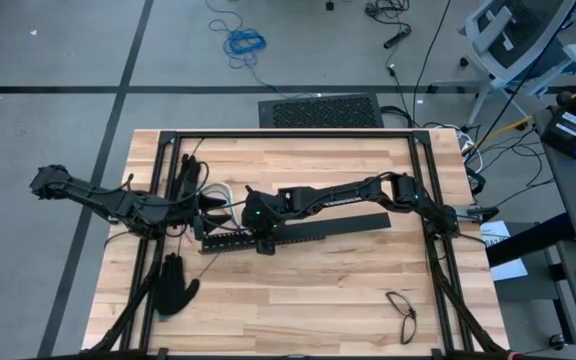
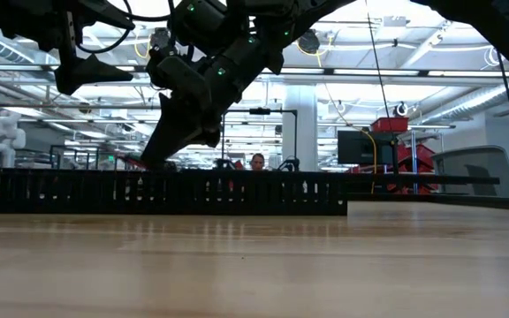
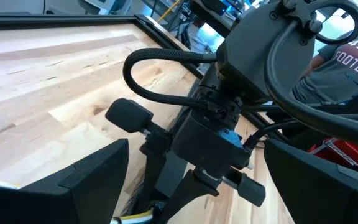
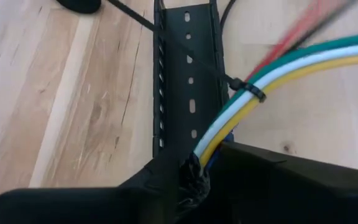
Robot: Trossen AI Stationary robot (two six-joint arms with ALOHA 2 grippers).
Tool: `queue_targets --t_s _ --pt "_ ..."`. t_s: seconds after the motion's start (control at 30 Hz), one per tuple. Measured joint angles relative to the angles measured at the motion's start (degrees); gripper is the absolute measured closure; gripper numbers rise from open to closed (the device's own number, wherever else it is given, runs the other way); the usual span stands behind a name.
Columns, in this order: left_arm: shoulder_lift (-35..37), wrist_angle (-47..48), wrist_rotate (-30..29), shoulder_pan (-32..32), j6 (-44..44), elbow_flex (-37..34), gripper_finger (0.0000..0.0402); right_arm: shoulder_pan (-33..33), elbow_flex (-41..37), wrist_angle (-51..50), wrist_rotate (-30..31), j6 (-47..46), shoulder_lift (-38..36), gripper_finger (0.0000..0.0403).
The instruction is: Ziptie cables
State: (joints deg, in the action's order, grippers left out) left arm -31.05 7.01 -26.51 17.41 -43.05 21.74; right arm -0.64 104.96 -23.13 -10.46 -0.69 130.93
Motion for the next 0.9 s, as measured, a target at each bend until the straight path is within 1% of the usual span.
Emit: queue_targets --t_s 0.13,0.23,0.5,0.7,0.9 --pt "0.0 0.0 -0.1 0.0 0.0 0.0 0.0034 0.0 0.0 -0.4 0.0 0.4 0.0 0.0289" --pt "0.0 0.0 -0.3 0.0 0.0 0.0 0.0034 0.0 0.0 -1.2 0.0 3.0 0.0 0.0290" --pt "0.0 0.0 -0.4 0.0 0.0 0.0 0.0034 0.1 0.0 -1.7 -0.1 4.9 -0.1 0.0351" --pt "-0.2 0.0 -0.4 0.0 -0.1 0.0 0.0034 0.1 0.1 -4.5 -0.2 7.6 -0.3 0.0360" --pt "-0.8 0.0 -0.4 0.0 -0.3 0.0 0.0034 0.2 0.0 -6.5 -0.5 6.4 0.7 0.0371"
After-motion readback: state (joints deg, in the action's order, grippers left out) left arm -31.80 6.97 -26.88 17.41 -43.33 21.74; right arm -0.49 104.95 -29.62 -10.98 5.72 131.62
